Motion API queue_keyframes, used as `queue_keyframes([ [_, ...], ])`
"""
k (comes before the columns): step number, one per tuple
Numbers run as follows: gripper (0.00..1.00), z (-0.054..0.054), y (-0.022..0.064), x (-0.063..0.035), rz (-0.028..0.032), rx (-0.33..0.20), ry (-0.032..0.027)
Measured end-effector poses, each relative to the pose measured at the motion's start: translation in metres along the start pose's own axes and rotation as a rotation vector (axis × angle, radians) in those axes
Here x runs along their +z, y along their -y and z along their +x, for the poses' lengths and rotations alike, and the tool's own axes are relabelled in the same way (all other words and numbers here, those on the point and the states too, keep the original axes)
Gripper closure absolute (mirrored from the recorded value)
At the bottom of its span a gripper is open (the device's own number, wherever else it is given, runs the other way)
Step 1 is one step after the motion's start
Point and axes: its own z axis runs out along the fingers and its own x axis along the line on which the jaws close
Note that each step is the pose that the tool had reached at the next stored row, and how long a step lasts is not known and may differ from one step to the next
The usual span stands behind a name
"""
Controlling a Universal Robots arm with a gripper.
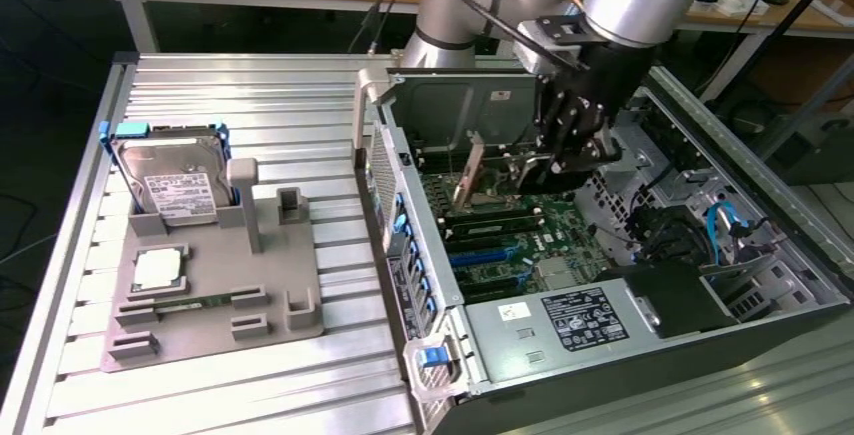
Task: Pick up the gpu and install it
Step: 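Insert the gpu into the slot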
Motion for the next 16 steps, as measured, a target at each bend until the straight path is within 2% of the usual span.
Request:
queue_keyframes([
  [1,0.73,0.006,-0.0158,0.005,0.0,0.0,0.003],
  [2,0.73,0.012,-0.0227,0.0117,0.0001,0.0,0.0033],
  [7,0.73,0.021,-0.0236,0.0213,0.0002,0.0,0.0037],
  [13,0.73,0.02,-0.0247,0.0243,0.0031,0.005,0.0029],
  [16,0.73,0.02,-0.0247,0.0271,0.0036,0.03,0.0024],
])
